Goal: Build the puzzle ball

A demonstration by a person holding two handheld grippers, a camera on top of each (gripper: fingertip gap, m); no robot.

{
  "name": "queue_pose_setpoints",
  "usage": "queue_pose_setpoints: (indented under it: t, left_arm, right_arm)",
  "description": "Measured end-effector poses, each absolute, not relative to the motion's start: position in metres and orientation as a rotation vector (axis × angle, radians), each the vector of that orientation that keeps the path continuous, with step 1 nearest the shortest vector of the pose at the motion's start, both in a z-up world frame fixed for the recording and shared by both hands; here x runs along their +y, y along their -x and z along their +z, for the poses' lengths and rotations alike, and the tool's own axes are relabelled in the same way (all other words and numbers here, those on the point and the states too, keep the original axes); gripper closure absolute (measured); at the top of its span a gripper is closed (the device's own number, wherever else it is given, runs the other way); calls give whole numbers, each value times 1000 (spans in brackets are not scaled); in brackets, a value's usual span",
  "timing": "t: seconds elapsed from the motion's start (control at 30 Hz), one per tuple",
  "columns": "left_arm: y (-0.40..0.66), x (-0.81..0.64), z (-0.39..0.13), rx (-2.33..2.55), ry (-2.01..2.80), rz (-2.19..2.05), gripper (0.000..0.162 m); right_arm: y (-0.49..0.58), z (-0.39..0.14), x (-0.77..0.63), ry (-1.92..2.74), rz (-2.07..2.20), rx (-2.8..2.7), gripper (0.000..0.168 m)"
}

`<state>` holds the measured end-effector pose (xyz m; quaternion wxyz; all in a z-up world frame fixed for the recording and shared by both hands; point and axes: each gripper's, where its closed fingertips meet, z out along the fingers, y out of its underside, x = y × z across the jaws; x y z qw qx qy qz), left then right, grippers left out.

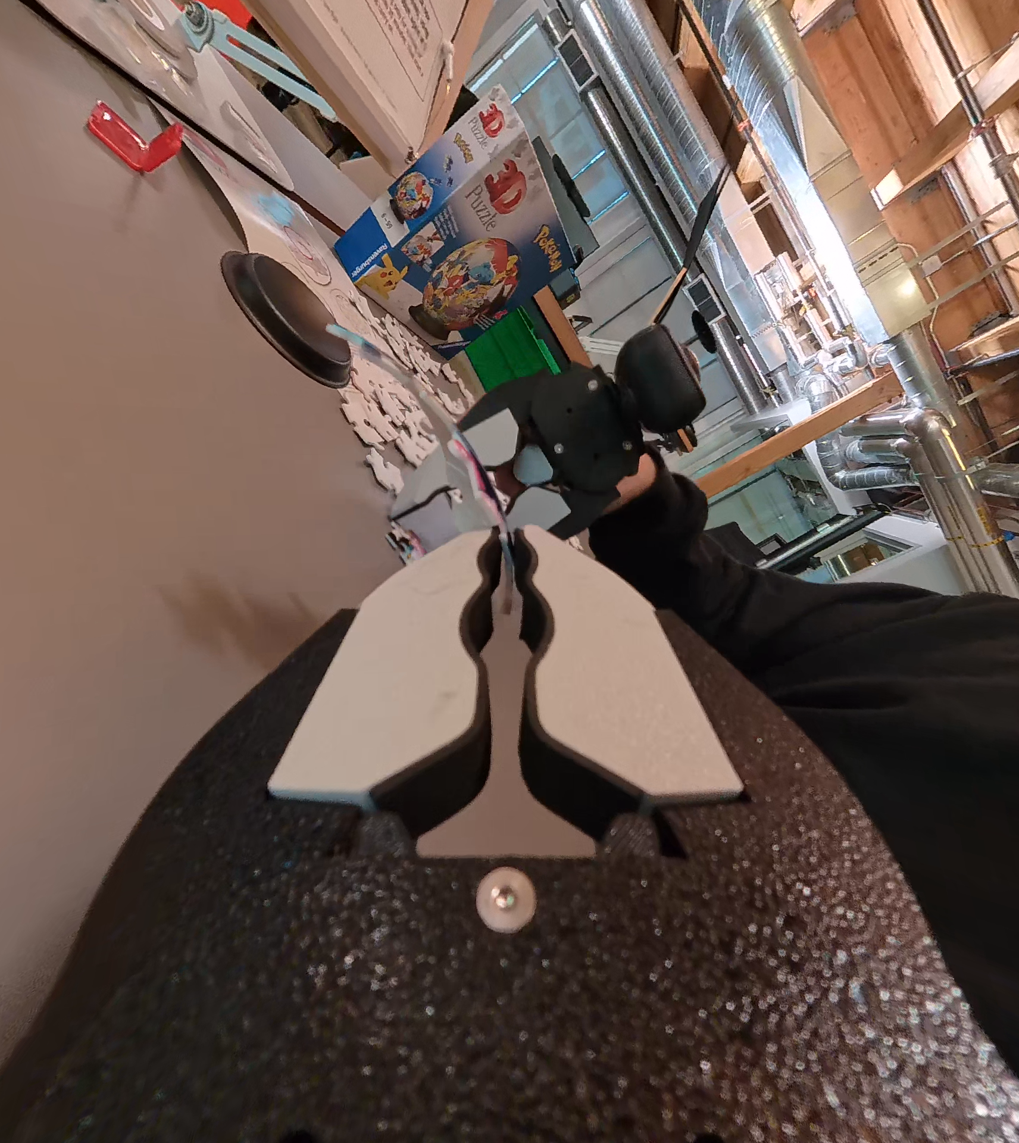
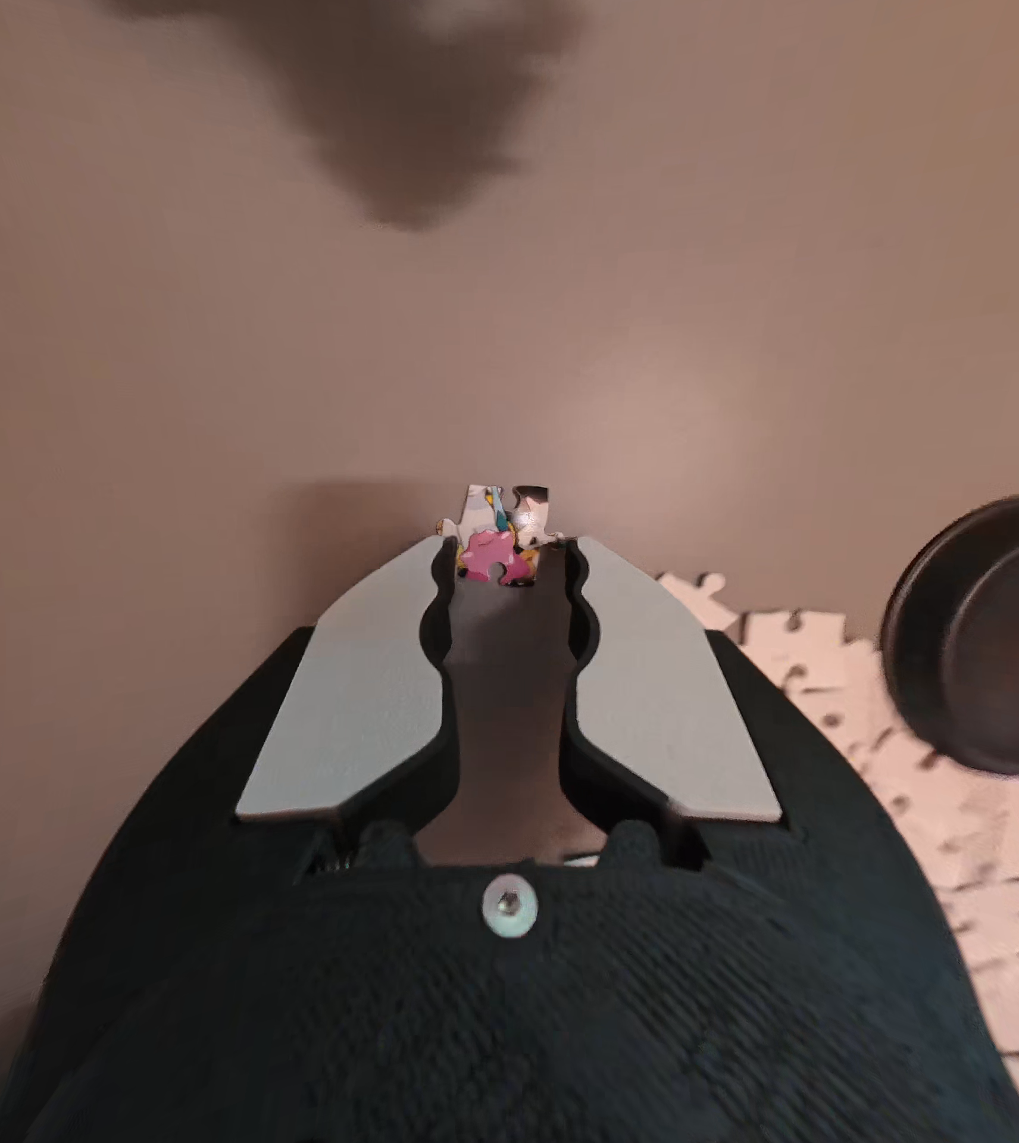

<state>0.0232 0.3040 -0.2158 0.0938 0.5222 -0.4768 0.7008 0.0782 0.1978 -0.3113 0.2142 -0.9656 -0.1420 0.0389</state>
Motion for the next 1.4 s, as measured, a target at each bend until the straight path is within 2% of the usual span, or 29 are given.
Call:
queue_pose_setpoints:
  t: [0.03, 0.2, 0.4, 0.57, 0.77, 0.93, 1.07, 1.4]
  left_arm:
    - [-23, 302, -214, -1414, -1517, 2090, 160]
    - [-11, 280, -196, -1461, -1256, 2153, 160]
    - [3, 254, -172, -1537, -967, 2235, 160]
    - [16, 238, -156, -1576, -782, 2274, 160]
    - [24, 228, -155, -1688, -719, 2254, 160]
    - [20, 222, -155, -1714, -735, 2247, 160]
    - [15, 213, -157, -1755, -750, 2230, 160]
    - [0, 206, -153, -1743, -818, 2268, 158]
  right_arm:
    - [-74, -311, 196, 2680, 128, -300, 133]
    - [-64, -285, 190, 2535, 225, -18, 126]
    - [-34, -186, 210, 1908, 570, 2, 119]
    - [-14, -170, 213, 1776, 758, -29, 111]
    - [-1, -148, 214, 1598, 997, 21, 137]
    - [-5, -155, 212, 1663, 944, -4, 137]
    - [-14, -150, 212, 1667, 947, 4, 145]
    - [-16, -151, 210, 1697, 947, -24, 153]
